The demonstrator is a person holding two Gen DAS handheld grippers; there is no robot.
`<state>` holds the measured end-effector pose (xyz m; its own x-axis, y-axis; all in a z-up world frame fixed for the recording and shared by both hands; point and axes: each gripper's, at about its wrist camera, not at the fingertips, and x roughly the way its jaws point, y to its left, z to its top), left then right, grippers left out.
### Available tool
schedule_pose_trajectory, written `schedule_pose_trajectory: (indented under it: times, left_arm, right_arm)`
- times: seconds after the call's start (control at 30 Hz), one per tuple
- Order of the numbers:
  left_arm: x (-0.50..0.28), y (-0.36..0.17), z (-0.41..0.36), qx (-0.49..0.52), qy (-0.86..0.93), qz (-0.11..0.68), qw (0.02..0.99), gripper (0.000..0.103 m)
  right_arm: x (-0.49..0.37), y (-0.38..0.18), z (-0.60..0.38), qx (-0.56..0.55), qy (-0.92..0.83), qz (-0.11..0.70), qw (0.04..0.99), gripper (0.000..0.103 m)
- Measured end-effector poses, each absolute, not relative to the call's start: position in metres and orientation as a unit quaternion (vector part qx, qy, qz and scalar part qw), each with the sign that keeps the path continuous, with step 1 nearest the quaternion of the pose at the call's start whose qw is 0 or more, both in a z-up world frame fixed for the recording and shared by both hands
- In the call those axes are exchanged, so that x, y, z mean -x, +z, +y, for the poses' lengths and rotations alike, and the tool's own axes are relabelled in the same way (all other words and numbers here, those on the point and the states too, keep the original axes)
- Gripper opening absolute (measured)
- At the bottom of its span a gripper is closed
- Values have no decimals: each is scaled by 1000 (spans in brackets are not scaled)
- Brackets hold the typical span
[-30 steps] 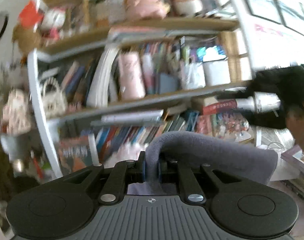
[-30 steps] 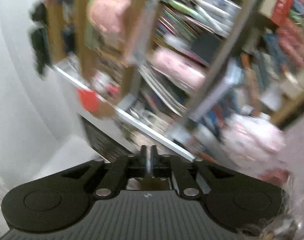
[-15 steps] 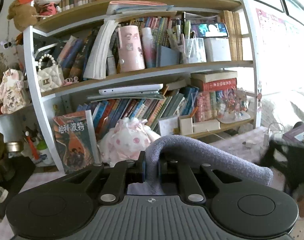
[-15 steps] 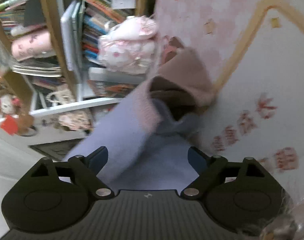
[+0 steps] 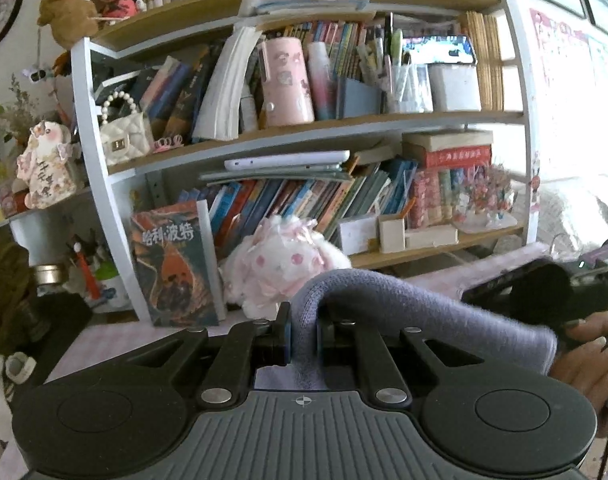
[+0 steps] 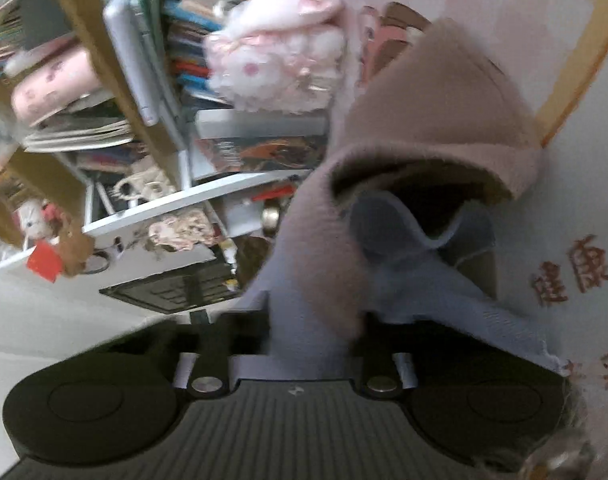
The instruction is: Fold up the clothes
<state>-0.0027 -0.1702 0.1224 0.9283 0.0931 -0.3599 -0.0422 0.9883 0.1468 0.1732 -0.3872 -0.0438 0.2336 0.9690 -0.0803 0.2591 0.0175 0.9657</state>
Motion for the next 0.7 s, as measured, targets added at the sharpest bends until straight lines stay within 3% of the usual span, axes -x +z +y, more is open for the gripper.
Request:
schedule_pose_trajectory:
  times: [0.13, 0.33, 0.47, 0.6, 0.7]
  left_arm:
    - [20, 156, -174, -37, -28, 123, 991, 11]
    - [51, 214, -170, 34, -179, -18, 983, 11]
    - [66, 232, -133, 139, -244, -75, 957, 11]
    - [63, 206, -87, 206, -190, -41, 959, 11]
    - [45, 152, -50, 213, -83, 56, 972, 11]
  right_arm:
    - [-176, 5, -410, -582, 400, 422, 568, 8]
    - [-179, 146, -454, -500, 515, 214, 662, 8]
    - [-165, 243, -441, -399, 588, 116, 694, 8]
    - [-160, 280, -390, -343, 617, 122, 697, 8]
    - [-186, 241, -327, -337, 585, 239, 698, 8]
